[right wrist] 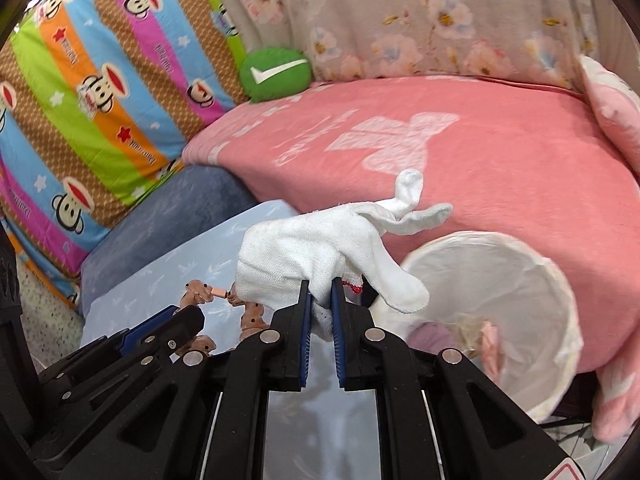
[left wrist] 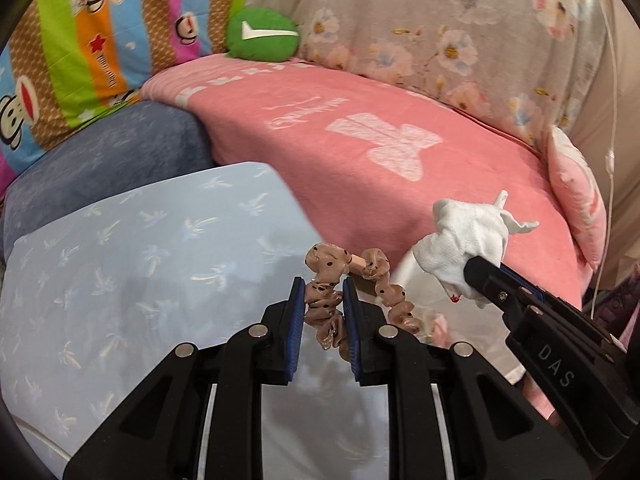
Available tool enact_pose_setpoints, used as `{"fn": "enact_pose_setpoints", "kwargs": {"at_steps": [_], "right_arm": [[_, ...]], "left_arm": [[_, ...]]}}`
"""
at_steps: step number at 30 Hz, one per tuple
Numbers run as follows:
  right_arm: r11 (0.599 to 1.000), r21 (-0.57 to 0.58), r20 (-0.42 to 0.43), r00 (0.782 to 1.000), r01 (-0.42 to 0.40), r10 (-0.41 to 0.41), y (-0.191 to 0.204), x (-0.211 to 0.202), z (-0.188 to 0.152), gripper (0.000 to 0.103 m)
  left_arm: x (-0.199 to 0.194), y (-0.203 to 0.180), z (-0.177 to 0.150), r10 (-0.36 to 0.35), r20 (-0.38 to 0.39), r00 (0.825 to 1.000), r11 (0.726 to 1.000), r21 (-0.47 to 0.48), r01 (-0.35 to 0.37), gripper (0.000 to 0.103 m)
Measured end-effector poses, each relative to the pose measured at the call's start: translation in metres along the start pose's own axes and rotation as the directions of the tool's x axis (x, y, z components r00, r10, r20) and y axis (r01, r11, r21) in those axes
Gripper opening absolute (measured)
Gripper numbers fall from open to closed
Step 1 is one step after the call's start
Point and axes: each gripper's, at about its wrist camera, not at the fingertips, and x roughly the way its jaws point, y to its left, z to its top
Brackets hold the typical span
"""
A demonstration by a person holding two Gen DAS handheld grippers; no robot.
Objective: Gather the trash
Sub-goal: 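Carry the scrunchie and gloves with both tools over the bin, then open both tools over the bin to drop the scrunchie and gloves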
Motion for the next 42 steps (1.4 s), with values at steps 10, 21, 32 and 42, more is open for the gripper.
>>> {"fn": "enact_pose_setpoints", "kwargs": {"at_steps": [10, 21, 32, 42], "right_arm": [[0.993, 0.099, 0.05, 0.996, 0.071, -0.077, -0.082, -0.044, -0.002, 0.01], [0.979, 0.172, 0.056, 0.991, 0.114, -0.125, -0.135, -0.058, -0.011, 0.01], [0.975, 0.187, 0.043, 0.99, 0.123, -0.133, -0.146, -0.05, -0.013, 0.015], [0.984, 0.141, -0.004, 0.994, 0.108, -0.109, -0.125, -0.023, -0.009, 0.035]], "left_arm": [[0.004, -0.07, -0.005, -0.087, -0.015, 0.996, 0.991, 0.103, 0.088, 0.02], [0.017, -0.115, -0.01, -0.137, -0.051, 0.989, 0.977, 0.155, 0.143, 0.021], [0.022, -0.117, -0.009, -0.111, -0.026, 0.993, 0.983, 0.146, 0.114, 0.059], [0.025, -0.095, -0.013, -0.02, -0.003, 1.0, 0.991, 0.134, 0.02, 0.068]]}}
